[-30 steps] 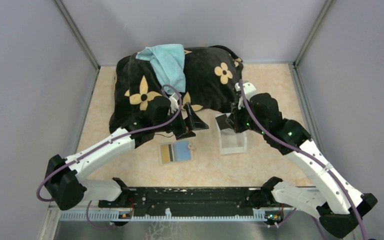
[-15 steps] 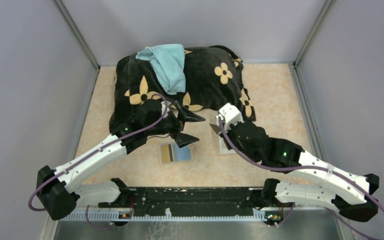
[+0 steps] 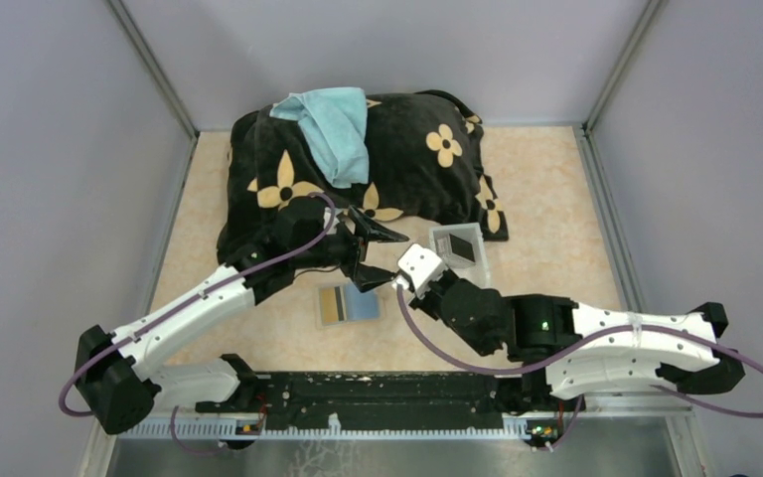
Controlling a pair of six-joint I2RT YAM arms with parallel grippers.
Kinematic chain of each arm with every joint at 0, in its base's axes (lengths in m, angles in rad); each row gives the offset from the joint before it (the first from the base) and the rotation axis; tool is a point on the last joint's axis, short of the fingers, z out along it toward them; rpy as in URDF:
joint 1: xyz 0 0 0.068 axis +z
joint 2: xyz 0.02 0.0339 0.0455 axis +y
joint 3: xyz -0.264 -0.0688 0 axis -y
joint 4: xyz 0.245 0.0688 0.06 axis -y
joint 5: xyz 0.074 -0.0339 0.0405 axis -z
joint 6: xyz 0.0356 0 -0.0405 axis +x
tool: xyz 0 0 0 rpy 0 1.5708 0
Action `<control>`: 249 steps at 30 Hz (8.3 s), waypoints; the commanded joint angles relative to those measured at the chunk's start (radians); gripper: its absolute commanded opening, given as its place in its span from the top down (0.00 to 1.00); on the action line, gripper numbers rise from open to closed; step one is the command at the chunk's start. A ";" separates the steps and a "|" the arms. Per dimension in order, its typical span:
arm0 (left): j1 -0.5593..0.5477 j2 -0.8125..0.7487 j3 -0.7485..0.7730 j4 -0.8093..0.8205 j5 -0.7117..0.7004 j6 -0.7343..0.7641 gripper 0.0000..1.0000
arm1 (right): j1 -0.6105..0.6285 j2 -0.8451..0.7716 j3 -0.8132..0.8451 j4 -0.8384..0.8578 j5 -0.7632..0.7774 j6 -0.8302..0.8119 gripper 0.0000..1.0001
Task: Put the credit cards into the card holder
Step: Pick up the credit card from the storage box, then insert the credit card into the card holder.
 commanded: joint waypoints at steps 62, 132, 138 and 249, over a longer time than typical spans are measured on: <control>0.224 -0.260 -0.616 0.267 -0.087 0.967 1.00 | -0.283 0.339 -0.059 0.105 -0.397 0.655 1.00; 0.464 0.138 -0.725 0.701 0.187 0.958 1.00 | -0.478 0.849 0.025 0.223 -0.522 0.623 1.00; 0.464 0.173 -0.739 0.742 0.194 0.926 1.00 | -0.478 0.857 0.026 0.225 -0.528 0.623 1.00; 0.290 0.560 -0.730 1.127 0.071 0.745 1.00 | -0.545 0.936 0.031 0.228 -0.572 0.547 1.00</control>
